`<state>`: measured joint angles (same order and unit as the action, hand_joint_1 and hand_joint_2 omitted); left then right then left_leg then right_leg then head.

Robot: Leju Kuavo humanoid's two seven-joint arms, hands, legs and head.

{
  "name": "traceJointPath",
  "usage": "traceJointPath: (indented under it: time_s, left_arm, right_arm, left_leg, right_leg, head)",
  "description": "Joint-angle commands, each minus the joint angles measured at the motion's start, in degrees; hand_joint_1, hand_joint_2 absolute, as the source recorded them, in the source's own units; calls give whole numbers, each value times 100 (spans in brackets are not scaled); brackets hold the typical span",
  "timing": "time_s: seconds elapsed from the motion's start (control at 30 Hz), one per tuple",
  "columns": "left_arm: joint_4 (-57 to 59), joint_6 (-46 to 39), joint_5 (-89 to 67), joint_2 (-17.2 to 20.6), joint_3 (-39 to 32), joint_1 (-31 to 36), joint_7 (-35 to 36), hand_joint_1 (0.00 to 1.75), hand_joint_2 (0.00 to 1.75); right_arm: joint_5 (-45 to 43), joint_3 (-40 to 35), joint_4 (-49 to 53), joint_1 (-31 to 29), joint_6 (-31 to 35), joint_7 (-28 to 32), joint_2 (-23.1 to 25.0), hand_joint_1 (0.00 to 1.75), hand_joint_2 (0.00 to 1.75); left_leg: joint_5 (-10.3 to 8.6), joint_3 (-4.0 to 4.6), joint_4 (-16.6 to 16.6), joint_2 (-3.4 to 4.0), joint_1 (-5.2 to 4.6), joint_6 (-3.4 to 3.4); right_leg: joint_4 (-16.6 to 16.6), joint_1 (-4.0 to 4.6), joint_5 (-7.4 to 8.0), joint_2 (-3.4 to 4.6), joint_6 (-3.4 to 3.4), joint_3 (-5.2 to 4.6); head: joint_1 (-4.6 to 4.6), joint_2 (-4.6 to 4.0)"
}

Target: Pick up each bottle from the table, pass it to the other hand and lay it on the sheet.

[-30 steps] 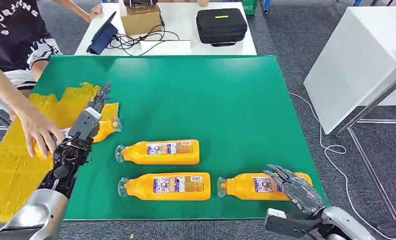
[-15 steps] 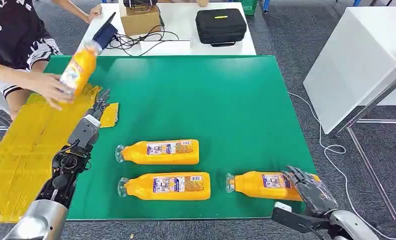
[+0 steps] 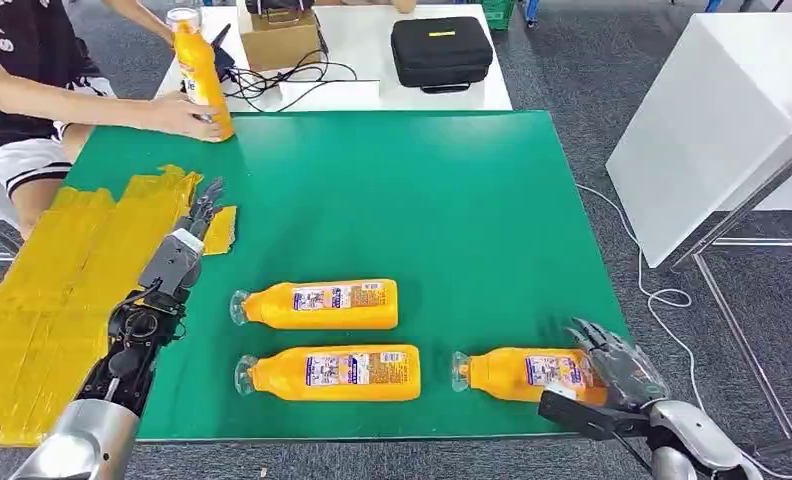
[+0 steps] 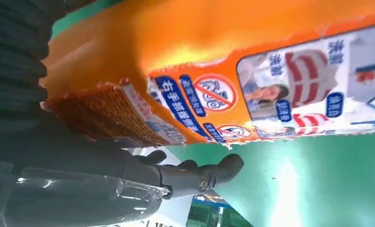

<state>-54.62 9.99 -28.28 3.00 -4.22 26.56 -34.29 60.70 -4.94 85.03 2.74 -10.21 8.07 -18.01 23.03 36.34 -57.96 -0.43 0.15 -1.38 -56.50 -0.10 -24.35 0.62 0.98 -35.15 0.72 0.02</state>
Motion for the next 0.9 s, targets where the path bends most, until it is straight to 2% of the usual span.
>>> traceJointPath:
  time_s: [0.03, 0.17, 0.2, 0.23, 0.27, 0.3, 0.33, 0.4, 0.53, 0.57, 0.6, 0.67, 0.77, 0.83, 0.9]
  left_arm:
    - [372, 13, -11, -112, -88, 240, 35, 0, 0]
    - [546, 18, 54, -112, -109, 395, 45, 0, 0]
    - [542, 16, 59, -115, -107, 393, 49, 0, 0]
    - [531, 12, 61, -121, -103, 374, 50, 0, 0]
    - [513, 16, 68, -130, -98, 352, 52, 0, 0]
    - [506, 17, 72, -136, -93, 340, 55, 0, 0]
    - [509, 18, 72, -143, -88, 331, 60, 0, 0]
    - [509, -14, 69, -163, -78, 281, 57, 0, 0]
    - [492, -55, 49, -198, -60, 200, 42, 0, 0]
    - [505, -51, 43, -196, -50, 221, 38, 0, 0]
    - [517, -46, 36, -193, -39, 248, 35, 0, 0]
    - [589, -9, 52, -167, -35, 413, 63, 0, 0]
    - [485, -22, 158, -148, -108, 360, 137, 0, 0]
    - [343, -62, 180, -166, -135, 182, 156, 0, 0]
    - [281, -75, 173, -175, -137, 127, 163, 0, 0]
  right_arm:
    - [13, -189, -598, -225, -2, -20, 112, 0, 175]
    - [-14, -386, -919, -576, -42, -42, -4, 0, 175]
    - [-31, -388, -949, -590, -49, -49, -22, 28, 175]
    - [-39, -386, -966, -576, -51, -49, -45, 150, 175]
    - [-50, -395, -970, -556, -52, -49, -76, 138, 175]
    - [-74, -389, -965, -529, -50, -45, -93, 159, 175]
    - [-78, -386, -956, -491, -38, -47, -106, 175, 175]
    - [-108, -365, -879, -358, -9, -40, -125, 175, 175]
    - [-219, -249, -712, -170, 196, -78, -34, 175, 175]
    - [-243, -221, -708, -191, 224, -107, 6, 175, 175]
    - [-254, -215, -722, -243, 229, -113, 17, 175, 175]
    - [-379, -217, -915, -581, 256, -120, 24, 175, 175]
    - [-905, 48, -979, -890, 577, -108, 315, 175, 175]
    - [-1010, 147, -851, -863, 803, -150, 523, 175, 175]
    - [-991, 123, -782, -812, 831, -173, 538, 175, 175]
  left_leg:
    - [7, -29, 7, 0, 4, 6]
    - [10, -39, 7, 5, 5, 7]
    - [6, -27, 4, 6, 4, 5]
    - [11, -41, 5, 5, 4, 6]
    - [7, -30, 5, 3, 4, 5]
    - [3, -22, 6, -1, 2, 4]
    - [15, -56, 9, -2, 4, 8]
    - [6, -32, 7, -7, 3, 4]
    - [8, -37, 10, -10, 2, 3]
    - [15, -54, 12, -9, 2, 5]
    - [9, -36, 8, -9, 1, 3]
    - [9, -32, 4, -5, 2, 4]
    - [3, -18, 3, 6, 1, 4]
    - [12, -43, 5, 19, 2, 9]
    - [6, -29, 9, 15, 0, 6]
  right_leg:
    - [11, 5, -6, -7, 1, 33]
    - [13, 6, -6, -3, 1, 42]
    - [9, 5, -3, 0, 0, 29]
    - [11, 5, -8, -3, 1, 44]
    - [10, 5, -4, -3, 1, 33]
    - [9, 3, -2, -5, 1, 25]
    - [15, 5, -13, -12, 2, 61]
    - [11, 3, -7, -14, 2, 37]
    - [13, 3, -10, -14, 2, 43]
    - [17, 3, -17, -17, 3, 61]
    - [11, 0, -11, -14, 3, 41]
    - [7, 2, -9, -11, 2, 37]
    - [5, 0, 0, 2, 1, 19]
    - [7, 1, -5, 10, 1, 41]
    - [9, -1, -1, 10, -1, 27]
  head:
    - [-2, 0]
    - [0, 0]
    - [-2, 0]
    - [0, 0]
    - [0, 0]
    - [0, 0]
    - [0, 0]
    - [0, 0]
    - [0, 0]
    - [0, 0]
    - [0, 0]
    - [0, 0]
    - [0, 0]
    - [0, 0]
    - [2, 0]
